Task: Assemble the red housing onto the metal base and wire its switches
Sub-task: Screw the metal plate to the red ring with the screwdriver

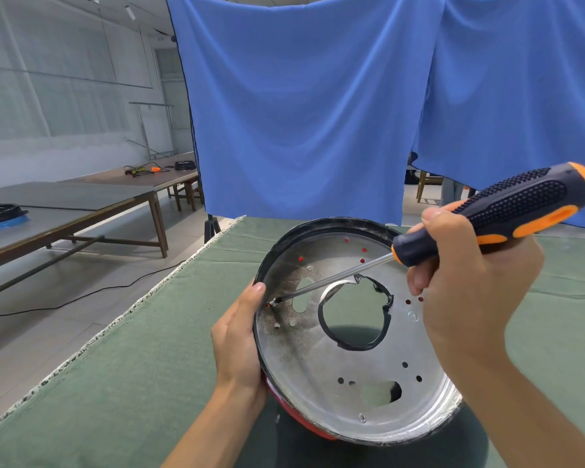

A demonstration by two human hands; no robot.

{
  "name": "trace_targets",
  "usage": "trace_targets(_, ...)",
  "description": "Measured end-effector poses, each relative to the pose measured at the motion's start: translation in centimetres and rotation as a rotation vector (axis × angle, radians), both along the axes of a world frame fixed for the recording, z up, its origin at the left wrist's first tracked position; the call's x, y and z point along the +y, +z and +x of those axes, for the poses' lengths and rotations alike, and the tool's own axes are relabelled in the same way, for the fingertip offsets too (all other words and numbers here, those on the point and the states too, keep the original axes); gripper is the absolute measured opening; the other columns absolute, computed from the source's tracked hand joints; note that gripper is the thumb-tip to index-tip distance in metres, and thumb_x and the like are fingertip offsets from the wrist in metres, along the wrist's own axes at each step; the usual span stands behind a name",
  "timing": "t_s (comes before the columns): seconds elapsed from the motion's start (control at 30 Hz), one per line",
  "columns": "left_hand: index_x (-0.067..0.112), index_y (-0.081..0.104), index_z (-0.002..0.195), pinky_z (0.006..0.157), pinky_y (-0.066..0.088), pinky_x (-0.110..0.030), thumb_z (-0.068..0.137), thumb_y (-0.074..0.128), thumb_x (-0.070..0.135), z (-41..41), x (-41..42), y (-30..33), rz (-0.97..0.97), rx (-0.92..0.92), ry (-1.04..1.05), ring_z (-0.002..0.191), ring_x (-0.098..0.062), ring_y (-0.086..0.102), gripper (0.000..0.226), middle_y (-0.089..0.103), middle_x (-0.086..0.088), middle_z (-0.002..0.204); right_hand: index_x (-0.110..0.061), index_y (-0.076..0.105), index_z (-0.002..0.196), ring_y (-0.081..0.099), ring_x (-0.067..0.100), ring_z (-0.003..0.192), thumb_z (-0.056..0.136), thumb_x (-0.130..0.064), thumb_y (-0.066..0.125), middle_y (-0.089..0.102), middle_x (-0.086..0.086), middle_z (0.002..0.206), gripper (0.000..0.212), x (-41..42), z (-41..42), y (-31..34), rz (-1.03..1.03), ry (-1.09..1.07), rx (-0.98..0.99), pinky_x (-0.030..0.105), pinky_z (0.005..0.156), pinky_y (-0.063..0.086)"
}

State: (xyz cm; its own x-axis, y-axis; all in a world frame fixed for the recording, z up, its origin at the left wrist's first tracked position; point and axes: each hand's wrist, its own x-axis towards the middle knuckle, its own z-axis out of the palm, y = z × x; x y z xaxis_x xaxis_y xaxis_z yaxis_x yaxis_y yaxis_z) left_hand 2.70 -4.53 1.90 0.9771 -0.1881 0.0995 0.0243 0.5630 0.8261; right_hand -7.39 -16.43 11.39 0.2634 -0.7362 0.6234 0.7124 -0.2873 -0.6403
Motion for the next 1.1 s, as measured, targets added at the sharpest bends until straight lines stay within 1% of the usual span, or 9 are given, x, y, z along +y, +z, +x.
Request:
trace_targets(0.17, 0.013, 0.076, 0.071, 0.054, 0.054, -0.023, 0.086, 0.059, 0.019, -0.1, 0.0, 0.0, -0.01, -0.006, 0.022, 0.064, -0.013, 0.067, 0.023, 0.072, -0.003, 0.072, -0.008, 0.053, 0.056, 0.036, 0.016, 0.027, 0.072, -0.007, 0.057, 0.055, 0.0, 0.042, 0.016, -0.1, 0.1, -0.1, 0.025, 0.014, -0.013, 0.016, 0.035, 0.03)
trace_targets(0.4, 0.015, 0.075, 0.067, 0.052, 0.052, -0.022, 0.086, 0.059, 0.018, -0.2, -0.2, -0.1, -0.026, -0.007, 0.032, 0.061, -0.011, 0.065, 0.025, 0.07, -0.001, 0.068, -0.011, 0.054, 0.055, 0.036, 0.017, 0.027, 0.073, -0.008, 0.058, 0.055, 0.0, 0.042, 0.019, -0.2, 0.3, -0.3, 0.008, 0.001, 0.005, 0.016, 0.034, 0.03)
trace_targets(0.53, 0.011, 0.073, 0.072, 0.052, 0.052, -0.022, 0.086, 0.061, 0.018, -0.1, -0.2, -0.1, -0.016, 0.021, 0.059, 0.061, -0.011, 0.065, 0.019, 0.07, -0.001, 0.068, -0.02, 0.055, 0.051, 0.036, 0.017, 0.026, 0.072, -0.008, 0.058, 0.054, 0.006, 0.043, 0.024, 0.0, 0.3, -0.3, -0.009, 0.011, 0.004, 0.016, 0.034, 0.03)
trace_targets(0.6, 0.01, 0.071, 0.077, 0.053, 0.052, -0.021, 0.086, 0.062, 0.018, -0.1, -0.2, -0.2, 0.005, 0.031, 0.081, 0.061, -0.011, 0.064, 0.014, 0.069, 0.0, 0.067, -0.017, 0.056, 0.054, 0.039, 0.016, 0.027, 0.072, -0.009, 0.059, 0.056, 0.008, 0.045, 0.021, 0.1, 0.1, -0.3, -0.054, -0.001, 0.029, 0.017, 0.035, 0.032)
trace_targets(0.67, 0.003, 0.071, 0.085, 0.06, 0.056, -0.026, 0.086, 0.063, 0.017, -0.1, -0.3, -0.2, 0.028, 0.048, 0.1, 0.067, -0.013, 0.066, 0.017, 0.072, -0.003, 0.073, -0.012, 0.057, 0.057, 0.045, 0.016, 0.031, 0.071, -0.016, 0.064, 0.059, 0.006, 0.049, 0.015, 0.3, 0.1, -0.3, -0.129, -0.028, 0.078, 0.019, 0.039, 0.036)
trace_targets(0.77, -0.008, 0.067, 0.106, 0.094, 0.051, -0.046, 0.085, 0.065, 0.018, -0.1, -0.4, -0.1, 0.031, 0.111, 0.12, 0.096, -0.026, 0.067, 0.033, 0.07, -0.018, 0.105, -0.008, 0.06, 0.062, 0.052, 0.019, 0.038, 0.068, -0.033, 0.065, 0.061, 0.006, 0.05, 0.026, 1.1, 0.1, 0.0, -0.231, -0.079, 0.186, 0.028, 0.046, 0.043)
trace_targets(0.8, -0.007, 0.066, 0.109, 0.099, 0.048, -0.049, 0.085, 0.066, 0.018, 0.0, -0.4, -0.1, 0.03, 0.123, 0.118, 0.102, -0.03, 0.066, 0.035, 0.068, -0.021, 0.11, -0.007, 0.06, 0.062, 0.053, 0.021, 0.039, 0.067, -0.034, 0.066, 0.059, 0.005, 0.049, 0.028, 1.4, 0.1, 0.3, -0.252, -0.098, 0.218, 0.031, 0.047, 0.045)
trace_targets(0.97, -0.003, 0.068, 0.109, 0.097, 0.048, -0.052, 0.084, 0.066, 0.021, 0.0, -0.2, -0.3, 0.03, 0.129, 0.105, 0.103, -0.034, 0.066, 0.034, 0.071, -0.017, 0.105, -0.011, 0.043, 0.056, 0.051, 0.03, 0.045, 0.067, -0.031, 0.068, 0.052, 0.008, 0.048, 0.034, 2.7, 1.0, 2.6, -0.362, -0.148, 0.329, 0.04, 0.048, 0.048)
trace_targets(1.1, -0.005, 0.063, 0.116, 0.101, 0.045, -0.053, 0.085, 0.066, 0.023, 0.2, -0.7, -0.5, 0.023, 0.117, 0.093, 0.113, -0.034, 0.061, 0.043, 0.065, -0.021, 0.118, -0.02, 0.032, 0.055, 0.05, 0.014, 0.047, 0.068, -0.035, 0.079, 0.041, -0.006, 0.047, 0.051, 3.3, 1.9, 4.6, -0.478, -0.132, 0.373, 0.024, 0.049, 0.041)
